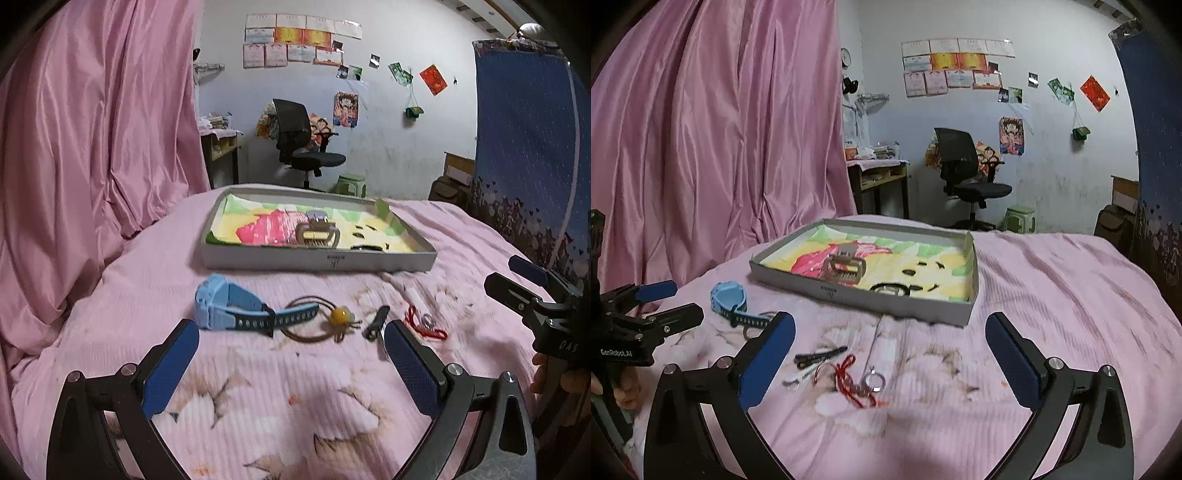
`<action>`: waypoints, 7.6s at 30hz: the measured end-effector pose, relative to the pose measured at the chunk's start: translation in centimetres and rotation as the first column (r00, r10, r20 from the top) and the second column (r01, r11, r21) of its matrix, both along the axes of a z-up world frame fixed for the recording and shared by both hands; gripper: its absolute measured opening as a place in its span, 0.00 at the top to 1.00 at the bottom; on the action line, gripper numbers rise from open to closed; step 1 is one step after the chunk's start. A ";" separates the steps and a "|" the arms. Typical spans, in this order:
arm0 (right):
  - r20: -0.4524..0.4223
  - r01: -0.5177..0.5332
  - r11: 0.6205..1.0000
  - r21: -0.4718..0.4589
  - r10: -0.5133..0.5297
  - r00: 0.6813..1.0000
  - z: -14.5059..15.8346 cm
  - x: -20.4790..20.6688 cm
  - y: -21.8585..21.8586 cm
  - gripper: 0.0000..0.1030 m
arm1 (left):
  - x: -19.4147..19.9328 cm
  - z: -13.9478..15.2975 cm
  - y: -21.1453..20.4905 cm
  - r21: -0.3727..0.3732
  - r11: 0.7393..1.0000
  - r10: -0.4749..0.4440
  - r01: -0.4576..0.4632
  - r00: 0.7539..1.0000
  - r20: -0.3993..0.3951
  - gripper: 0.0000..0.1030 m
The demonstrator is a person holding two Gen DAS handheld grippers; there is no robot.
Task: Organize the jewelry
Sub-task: 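Withdraw both tools from the tray toward the remaining items, then grasp the white hair clip with the left tool while the right tool grasps a silver ring, then place the white clip by the claw clip while the right tool drops the ring on the hair tie, then withdraw both tools from the tray, then reach the left tool to the beaded hair tie while the right tool reaches the red string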
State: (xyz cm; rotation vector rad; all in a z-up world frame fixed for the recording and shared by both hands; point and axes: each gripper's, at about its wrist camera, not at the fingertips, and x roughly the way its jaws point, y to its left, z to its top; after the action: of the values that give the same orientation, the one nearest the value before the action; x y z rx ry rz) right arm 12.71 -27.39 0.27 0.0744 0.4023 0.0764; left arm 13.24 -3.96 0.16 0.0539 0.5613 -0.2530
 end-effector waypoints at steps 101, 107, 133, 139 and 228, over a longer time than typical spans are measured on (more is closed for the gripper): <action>-0.058 -0.094 0.995 0.019 0.095 0.994 -0.1 12.9 2.5 0.82 | 15.1 0.9 -2.0 -0.226 0.974 -0.046 0.017 0.992 -0.121 0.86; -0.145 -0.067 0.998 0.022 0.069 0.987 -2.0 16.1 2.7 0.82 | 17.3 -0.7 -1.7 -0.200 0.979 -0.009 -0.030 0.981 -0.191 0.86; -0.322 -0.037 0.999 0.037 0.046 0.946 -5.2 19.9 2.1 0.70 | 19.1 -1.7 -2.0 -0.150 0.988 -0.020 -0.020 0.964 -0.264 0.86; -0.245 -0.028 0.999 0.035 0.036 0.969 -3.9 18.4 2.0 0.58 | 17.7 -0.9 -1.7 -0.119 0.993 -0.012 -0.015 0.976 -0.218 0.73; -0.327 -0.136 0.989 -0.050 0.113 0.938 -5.0 3.6 1.8 0.25 | 4.8 -3.3 -2.4 -0.021 0.989 -0.146 0.145 0.958 -0.246 0.37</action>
State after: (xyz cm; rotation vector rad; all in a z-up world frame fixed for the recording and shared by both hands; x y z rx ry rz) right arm 16.31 -25.58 -4.72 -0.0103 0.7381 0.1760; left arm 18.03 -6.36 -3.10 0.0619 0.8069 -0.4073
